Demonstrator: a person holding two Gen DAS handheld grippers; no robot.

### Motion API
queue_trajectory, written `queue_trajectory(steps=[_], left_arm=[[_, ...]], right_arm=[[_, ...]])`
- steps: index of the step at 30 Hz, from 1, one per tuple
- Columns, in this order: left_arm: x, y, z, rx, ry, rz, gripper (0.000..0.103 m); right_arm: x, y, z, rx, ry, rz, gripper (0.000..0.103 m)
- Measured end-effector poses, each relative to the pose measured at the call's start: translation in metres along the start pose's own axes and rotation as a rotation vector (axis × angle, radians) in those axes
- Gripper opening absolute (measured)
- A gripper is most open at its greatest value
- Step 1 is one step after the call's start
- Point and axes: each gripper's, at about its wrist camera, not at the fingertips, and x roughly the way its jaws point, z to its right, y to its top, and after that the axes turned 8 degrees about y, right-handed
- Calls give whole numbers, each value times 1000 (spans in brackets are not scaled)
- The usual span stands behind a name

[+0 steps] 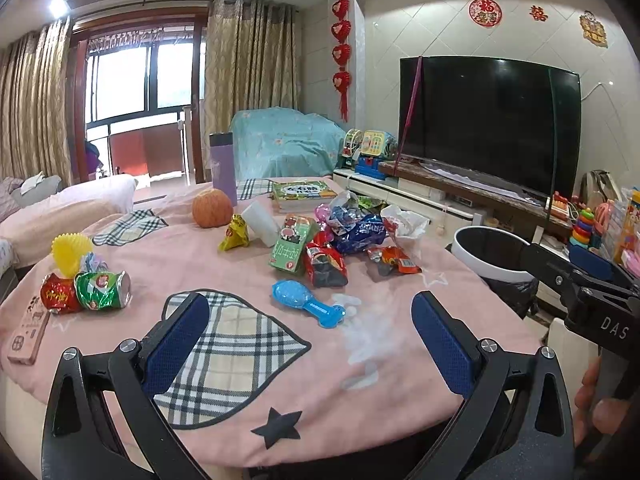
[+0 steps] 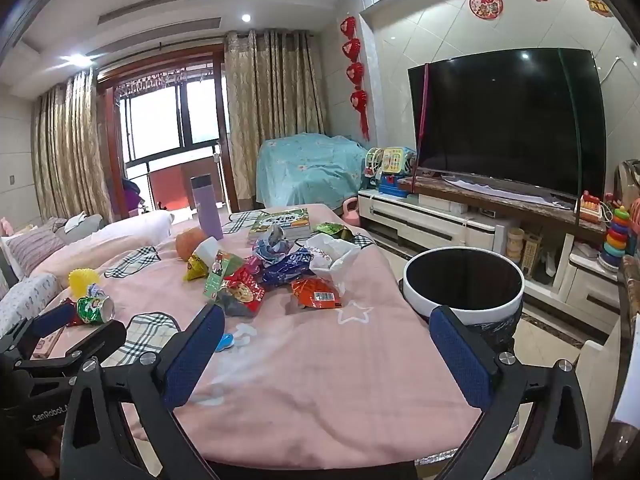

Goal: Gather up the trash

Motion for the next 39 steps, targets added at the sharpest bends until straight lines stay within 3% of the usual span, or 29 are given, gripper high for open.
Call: queue_trajectory(steps=[39], left_arm=[[3,-4,4,5,-3,-9,103]], right_arm=[[0,-1,4,18,2,-5,103]])
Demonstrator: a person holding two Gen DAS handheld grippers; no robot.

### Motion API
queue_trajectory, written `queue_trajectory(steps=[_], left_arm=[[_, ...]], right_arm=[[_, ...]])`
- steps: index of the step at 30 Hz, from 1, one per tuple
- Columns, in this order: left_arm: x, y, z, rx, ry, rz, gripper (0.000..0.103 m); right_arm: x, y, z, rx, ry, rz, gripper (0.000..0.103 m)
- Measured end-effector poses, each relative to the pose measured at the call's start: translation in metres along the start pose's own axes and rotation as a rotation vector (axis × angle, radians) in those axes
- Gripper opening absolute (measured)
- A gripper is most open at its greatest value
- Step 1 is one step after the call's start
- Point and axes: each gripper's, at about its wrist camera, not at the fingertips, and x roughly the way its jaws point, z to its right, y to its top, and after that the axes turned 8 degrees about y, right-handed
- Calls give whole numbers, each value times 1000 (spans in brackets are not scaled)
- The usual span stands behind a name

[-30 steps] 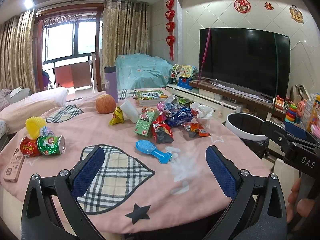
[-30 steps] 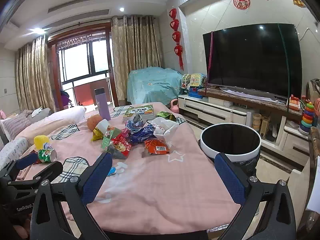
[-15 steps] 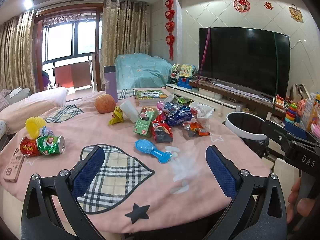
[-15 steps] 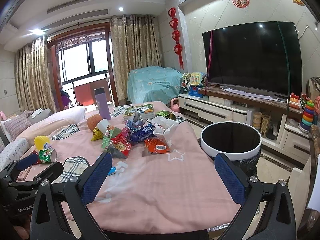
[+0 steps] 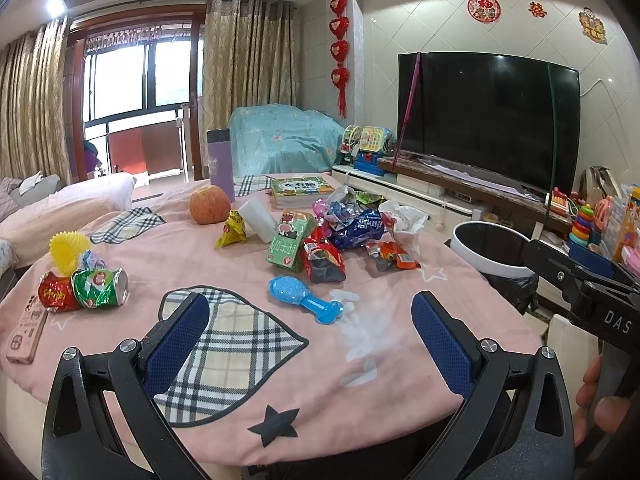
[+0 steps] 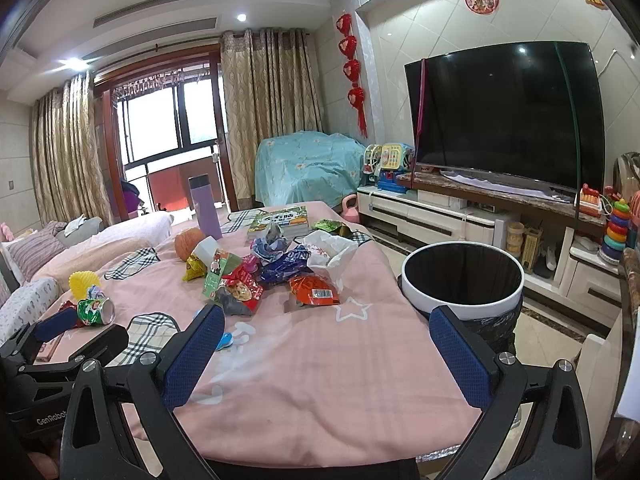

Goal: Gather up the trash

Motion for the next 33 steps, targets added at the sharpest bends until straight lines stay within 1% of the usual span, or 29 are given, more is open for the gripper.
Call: queue_trajectory(steps=[6,12,24,33], left_arm=[[2,-1,0,-1,-3,-9,103],[11,-3,0,0,-9,-39,103],[49,-6,-5,-18,-2,-153,103],[95,-5,-12,-45,8,-262,103]], right_arm=[[1,-1,0,2,1,-3,103],[8,-4,0,7,11,-24,103],[38,-6,8,24,55,-100,103],[74,-5,18,35,86,-168,103]])
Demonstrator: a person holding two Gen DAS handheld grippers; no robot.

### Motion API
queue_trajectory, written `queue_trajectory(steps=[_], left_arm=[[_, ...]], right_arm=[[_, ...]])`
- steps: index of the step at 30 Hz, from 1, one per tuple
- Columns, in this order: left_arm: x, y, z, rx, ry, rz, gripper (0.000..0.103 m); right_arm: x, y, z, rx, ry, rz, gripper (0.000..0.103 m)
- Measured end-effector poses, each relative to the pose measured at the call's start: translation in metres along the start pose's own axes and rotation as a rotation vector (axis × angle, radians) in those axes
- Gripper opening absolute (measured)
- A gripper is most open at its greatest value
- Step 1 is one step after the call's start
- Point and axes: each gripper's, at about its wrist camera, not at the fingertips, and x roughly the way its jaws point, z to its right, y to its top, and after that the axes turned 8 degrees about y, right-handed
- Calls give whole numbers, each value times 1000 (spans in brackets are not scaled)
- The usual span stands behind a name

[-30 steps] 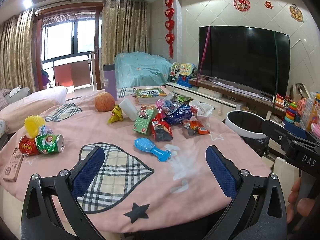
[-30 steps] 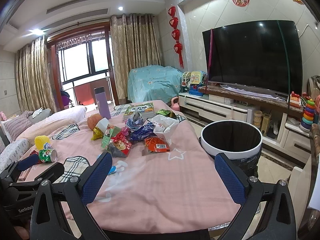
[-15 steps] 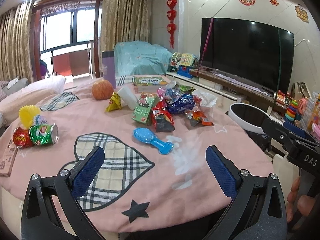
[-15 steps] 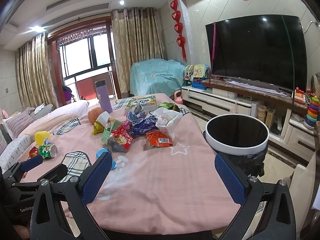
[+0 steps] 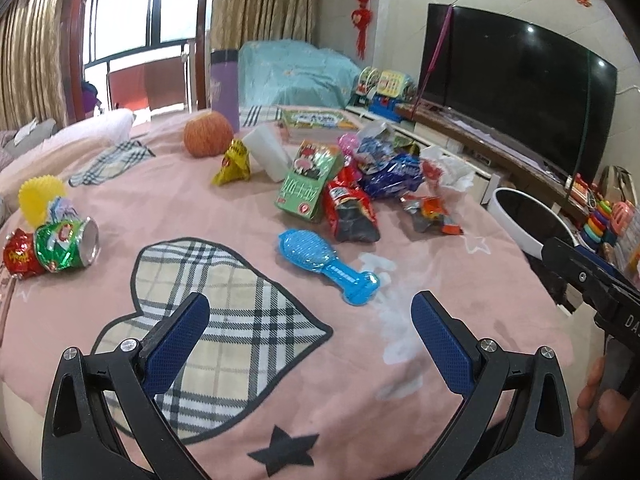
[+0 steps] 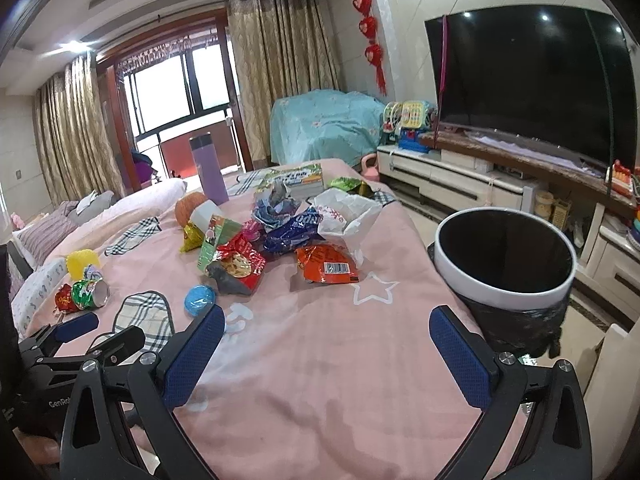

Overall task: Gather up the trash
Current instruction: 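Grasp the blue toy brush with the left tool while the right tool grasps the orange snack bag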

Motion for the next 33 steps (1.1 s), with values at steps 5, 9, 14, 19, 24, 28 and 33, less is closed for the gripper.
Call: queue_trajectory(steps=[5,9,14,19,24,28,33], left_arm=[[27,6,-2,-7,-11,-75,97],[49,9,1,-13,-22,-136,92],[70,17,5,-17,-27,-181,90],[90,23,11,-10,-19,-222,89],[103,25,14,-16,-14,-249,89],[111,26,20,-1,-16,-260,84],[114,26,25,28,-7,-235,66]], right_arm=[[26,4,6,17,20,-45,102],[45,9,8,16,33,-77,101],[67,16,16,32,45,-107,98],[92,24,22,34,47,-151,92],[118,29,27,29,57,-209,87],[137,32,26,4,51,-253,82],[156,30,29,-10,26,-316,54]])
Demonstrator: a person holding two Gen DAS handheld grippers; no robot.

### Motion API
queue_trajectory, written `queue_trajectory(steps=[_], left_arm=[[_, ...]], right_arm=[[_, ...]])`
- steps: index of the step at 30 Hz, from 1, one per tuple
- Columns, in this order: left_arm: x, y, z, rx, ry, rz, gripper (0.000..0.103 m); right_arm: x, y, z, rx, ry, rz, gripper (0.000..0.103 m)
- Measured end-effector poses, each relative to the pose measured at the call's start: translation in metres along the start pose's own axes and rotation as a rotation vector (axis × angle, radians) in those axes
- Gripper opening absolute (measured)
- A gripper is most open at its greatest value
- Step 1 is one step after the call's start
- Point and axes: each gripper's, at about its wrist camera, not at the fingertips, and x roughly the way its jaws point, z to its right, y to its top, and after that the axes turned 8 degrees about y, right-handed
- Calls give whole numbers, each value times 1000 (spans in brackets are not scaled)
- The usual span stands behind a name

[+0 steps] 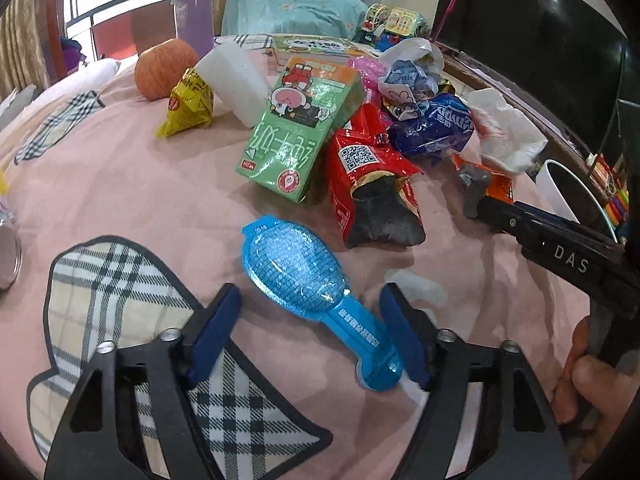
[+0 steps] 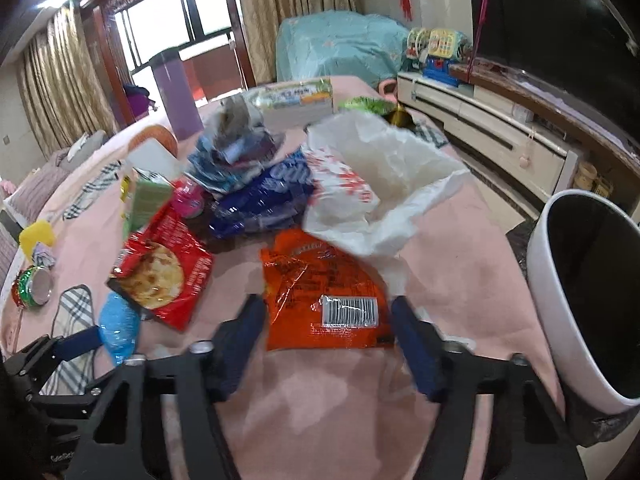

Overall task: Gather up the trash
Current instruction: 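Grasp the blue toy brush with the left tool while the right tool grasps the orange snack bag, then carry both items over the black bin and open both tools to drop them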

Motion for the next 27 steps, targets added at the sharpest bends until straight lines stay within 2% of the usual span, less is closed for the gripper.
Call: queue_trajectory(steps=[2,3,4,6,7,10,18,27], left_arm=[[-1,0,-1,3,-13,9,45],[-2,0,-1,4,-18,12,41],[-3,-1,-2,4,-29,13,32],[-5,-2,-3,5,-50,14,24],[-6,-2,-3,6,-60,14,22],[-10,-6,-6,0,-82,17,21],[-30,-15,-5,7,-118,44,19],[-51,-24,26,78,-176,64,18]], right_arm=[[-2,0,0,3,-1,2,46],[-5,-1,0,-2,-1,10,41],[-8,-2,-1,-8,-1,17,33],[-12,-3,-4,-17,3,28,22],[-15,-4,-5,-15,13,30,11],[-23,-10,-9,-8,37,41,6],[-48,-24,-11,27,86,81,5],[-76,-41,-7,59,106,118,5]])
